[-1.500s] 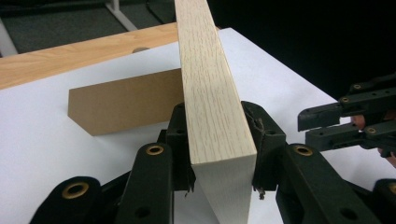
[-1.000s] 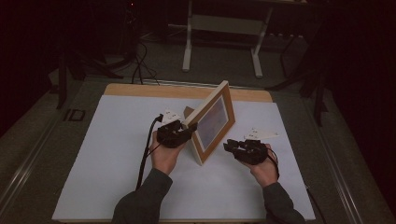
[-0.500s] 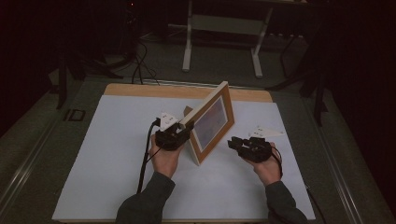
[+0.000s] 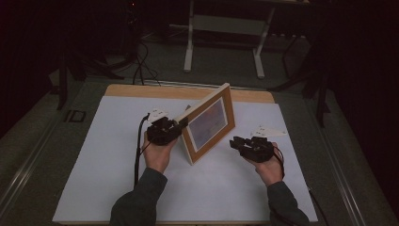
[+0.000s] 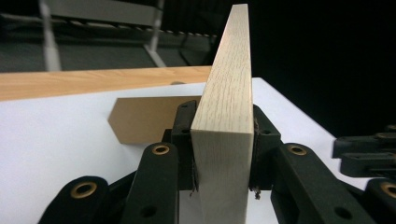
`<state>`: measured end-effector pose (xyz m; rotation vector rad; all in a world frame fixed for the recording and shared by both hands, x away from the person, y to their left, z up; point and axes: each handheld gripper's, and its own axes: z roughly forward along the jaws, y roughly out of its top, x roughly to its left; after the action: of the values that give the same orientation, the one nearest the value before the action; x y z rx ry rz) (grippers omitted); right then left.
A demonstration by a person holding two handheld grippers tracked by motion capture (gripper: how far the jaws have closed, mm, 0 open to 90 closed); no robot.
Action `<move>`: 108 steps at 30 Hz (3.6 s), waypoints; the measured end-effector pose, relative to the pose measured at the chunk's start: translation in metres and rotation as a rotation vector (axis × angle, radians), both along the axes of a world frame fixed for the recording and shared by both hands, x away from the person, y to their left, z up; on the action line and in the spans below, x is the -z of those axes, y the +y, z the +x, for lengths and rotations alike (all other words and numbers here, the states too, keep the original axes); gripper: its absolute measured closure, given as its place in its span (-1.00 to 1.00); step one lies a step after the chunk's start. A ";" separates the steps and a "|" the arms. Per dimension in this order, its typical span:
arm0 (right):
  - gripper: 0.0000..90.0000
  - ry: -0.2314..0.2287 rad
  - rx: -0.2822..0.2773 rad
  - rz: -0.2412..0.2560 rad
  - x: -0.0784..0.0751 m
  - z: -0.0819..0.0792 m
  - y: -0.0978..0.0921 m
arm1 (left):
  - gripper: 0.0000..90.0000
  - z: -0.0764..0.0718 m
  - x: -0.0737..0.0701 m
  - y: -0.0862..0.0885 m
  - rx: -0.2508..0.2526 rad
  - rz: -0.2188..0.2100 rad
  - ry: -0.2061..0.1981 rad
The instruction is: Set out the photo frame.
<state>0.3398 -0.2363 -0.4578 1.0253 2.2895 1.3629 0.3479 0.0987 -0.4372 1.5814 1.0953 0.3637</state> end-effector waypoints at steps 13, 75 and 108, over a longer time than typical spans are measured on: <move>0.55 0.005 0.021 -0.017 -0.005 0.012 0.000 | 0.61 0.019 0.000 0.025 0.182 -0.066 0.075; 0.05 0.000 0.085 -0.093 -0.039 0.064 0.005 | 0.59 0.026 0.001 0.047 0.402 -0.084 0.093; -0.35 0.042 0.040 -0.030 -0.026 0.101 0.016 | 0.59 0.032 0.005 0.046 0.485 -0.104 0.081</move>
<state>0.4410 -0.2208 -0.4322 1.0938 2.2995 1.2998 0.3800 0.1448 -0.4423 1.7157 0.7417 -0.0823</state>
